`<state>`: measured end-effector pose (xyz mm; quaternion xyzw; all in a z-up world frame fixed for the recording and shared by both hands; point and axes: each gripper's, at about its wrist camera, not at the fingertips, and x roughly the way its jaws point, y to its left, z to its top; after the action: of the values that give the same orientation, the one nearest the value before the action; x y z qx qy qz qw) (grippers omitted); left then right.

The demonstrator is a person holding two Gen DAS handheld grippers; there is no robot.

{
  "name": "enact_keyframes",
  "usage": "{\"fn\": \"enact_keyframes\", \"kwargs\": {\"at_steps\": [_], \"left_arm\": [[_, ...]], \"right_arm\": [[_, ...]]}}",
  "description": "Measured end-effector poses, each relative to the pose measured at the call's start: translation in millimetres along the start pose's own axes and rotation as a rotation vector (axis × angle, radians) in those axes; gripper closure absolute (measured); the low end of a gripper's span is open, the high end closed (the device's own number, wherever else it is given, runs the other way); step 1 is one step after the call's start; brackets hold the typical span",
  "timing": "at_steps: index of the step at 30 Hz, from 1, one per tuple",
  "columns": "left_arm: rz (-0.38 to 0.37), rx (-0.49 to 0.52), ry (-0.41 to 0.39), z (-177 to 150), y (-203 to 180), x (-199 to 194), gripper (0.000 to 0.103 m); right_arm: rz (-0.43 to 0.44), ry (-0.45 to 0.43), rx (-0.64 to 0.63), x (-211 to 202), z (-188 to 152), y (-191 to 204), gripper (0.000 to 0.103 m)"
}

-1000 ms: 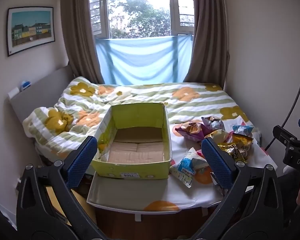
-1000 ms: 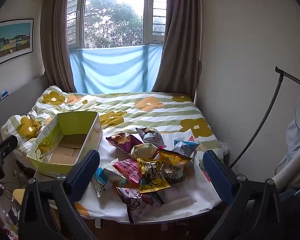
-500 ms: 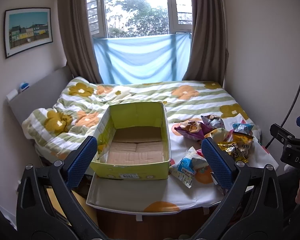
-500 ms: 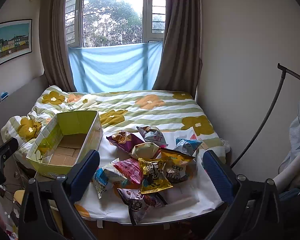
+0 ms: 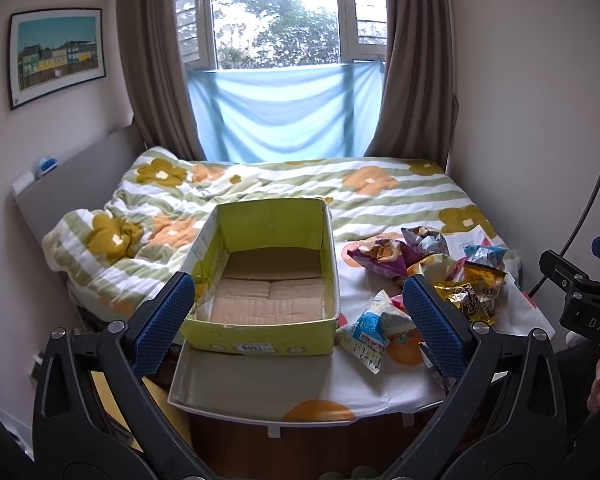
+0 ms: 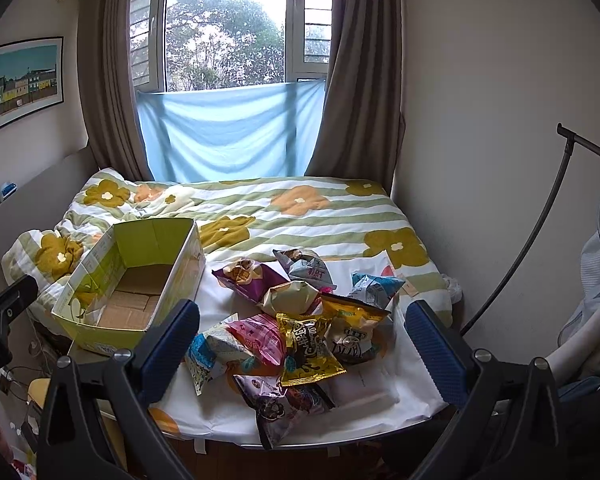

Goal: Organize snacks

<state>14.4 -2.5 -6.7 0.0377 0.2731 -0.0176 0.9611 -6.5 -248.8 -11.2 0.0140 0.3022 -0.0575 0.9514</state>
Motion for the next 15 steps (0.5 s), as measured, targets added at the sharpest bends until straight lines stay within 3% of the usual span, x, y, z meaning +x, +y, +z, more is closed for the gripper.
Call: {"fn": "enact_keyframes", "kwargs": {"at_steps": [15], "left_arm": [[-0.005,-0.01,0.01,-3.9,-0.5,-2.2,0.0]], "right_arm": [[0.013,0.01,0.001,-2.1,-5.1,3.7,0.0]]}}
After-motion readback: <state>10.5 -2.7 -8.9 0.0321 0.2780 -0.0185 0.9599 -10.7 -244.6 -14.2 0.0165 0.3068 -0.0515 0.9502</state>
